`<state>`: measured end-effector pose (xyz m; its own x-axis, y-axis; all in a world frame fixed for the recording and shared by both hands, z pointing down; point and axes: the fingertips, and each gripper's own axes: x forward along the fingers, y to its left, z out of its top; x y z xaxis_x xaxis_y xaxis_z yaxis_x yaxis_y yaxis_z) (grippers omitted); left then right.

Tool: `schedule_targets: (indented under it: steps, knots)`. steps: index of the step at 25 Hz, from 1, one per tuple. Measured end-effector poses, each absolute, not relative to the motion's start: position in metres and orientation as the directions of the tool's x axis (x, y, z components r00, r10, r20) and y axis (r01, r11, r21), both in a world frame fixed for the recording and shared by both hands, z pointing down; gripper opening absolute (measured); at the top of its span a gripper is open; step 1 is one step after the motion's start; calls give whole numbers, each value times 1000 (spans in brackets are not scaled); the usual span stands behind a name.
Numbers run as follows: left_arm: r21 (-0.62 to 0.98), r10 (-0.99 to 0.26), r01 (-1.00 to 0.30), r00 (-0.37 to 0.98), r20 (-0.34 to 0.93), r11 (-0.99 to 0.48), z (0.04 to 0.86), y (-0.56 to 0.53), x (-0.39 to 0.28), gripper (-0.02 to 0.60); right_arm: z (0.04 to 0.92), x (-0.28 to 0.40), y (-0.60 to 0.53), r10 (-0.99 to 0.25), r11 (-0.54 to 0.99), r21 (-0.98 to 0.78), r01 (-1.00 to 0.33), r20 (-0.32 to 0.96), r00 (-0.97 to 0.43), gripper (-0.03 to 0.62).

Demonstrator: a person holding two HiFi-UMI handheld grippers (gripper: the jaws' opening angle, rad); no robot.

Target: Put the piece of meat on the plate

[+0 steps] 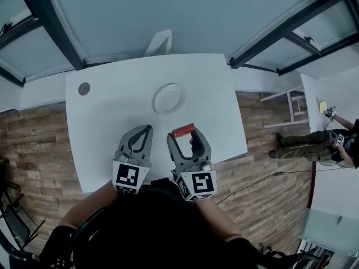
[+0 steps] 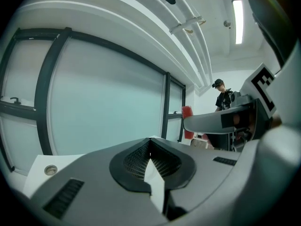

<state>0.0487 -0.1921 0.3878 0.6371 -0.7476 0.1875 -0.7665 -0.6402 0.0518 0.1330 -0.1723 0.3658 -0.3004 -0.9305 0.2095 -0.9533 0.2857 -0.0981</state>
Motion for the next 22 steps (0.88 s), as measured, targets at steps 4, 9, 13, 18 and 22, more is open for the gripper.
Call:
schedule_targets:
  steps: [4, 9, 13, 18, 22]
  knots:
    - [52, -750, -773, 628, 205, -633, 392, -201, 51, 3, 368, 135, -182, -926, 294, -102, -950, 218, -309, 291]
    - [58, -748, -774, 626, 220, -631, 398, -209, 60, 3, 375, 143, -192, -919, 293, -110, -950, 241, -311, 291]
    - [64, -742, -771, 629, 233, -633, 404, -217, 66, 3, 384, 146, -203, -911, 297, -116, -948, 264, -318, 291]
    - [69, -735, -769, 630, 252, -636, 412, -224, 72, 3, 392, 147, -214, -900, 307, -116, -944, 287, -328, 291]
    - [75, -730, -770, 627, 271, -633, 420, -230, 73, 3, 403, 151, -220, -890, 309, -115, -944, 315, -330, 291]
